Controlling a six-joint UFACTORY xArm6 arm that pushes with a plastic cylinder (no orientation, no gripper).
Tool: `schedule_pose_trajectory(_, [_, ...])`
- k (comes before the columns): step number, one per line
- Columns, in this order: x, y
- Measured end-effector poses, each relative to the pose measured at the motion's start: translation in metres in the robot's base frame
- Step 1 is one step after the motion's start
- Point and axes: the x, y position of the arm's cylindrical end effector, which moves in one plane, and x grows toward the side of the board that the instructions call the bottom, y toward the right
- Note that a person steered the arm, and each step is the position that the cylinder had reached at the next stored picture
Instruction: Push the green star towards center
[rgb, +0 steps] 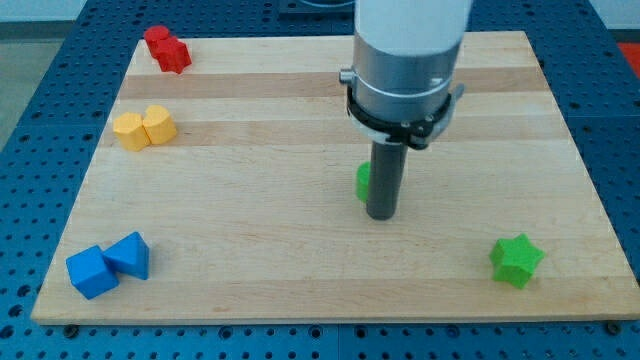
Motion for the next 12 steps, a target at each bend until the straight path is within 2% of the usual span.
schedule_pose_trajectory(2, [-0.062, -0.013])
schedule_pose_trajectory(3, [-0.072, -0.013])
schedule_pose_trajectory(4, [-0.025, -0.005])
schedule_pose_trajectory(5, [0.073, 0.010])
schedule_pose_trajectory(6, [0.118, 0.041])
schedule_pose_trajectory(7, [0.112, 0.143])
schedule_pose_trajectory(8, [0.106, 0.180])
schedule_pose_trajectory(9, [0.107, 0.147])
schedule_pose_trajectory(10, [0.086, 0.132])
schedule_pose_trajectory(12, [0.032, 0.176])
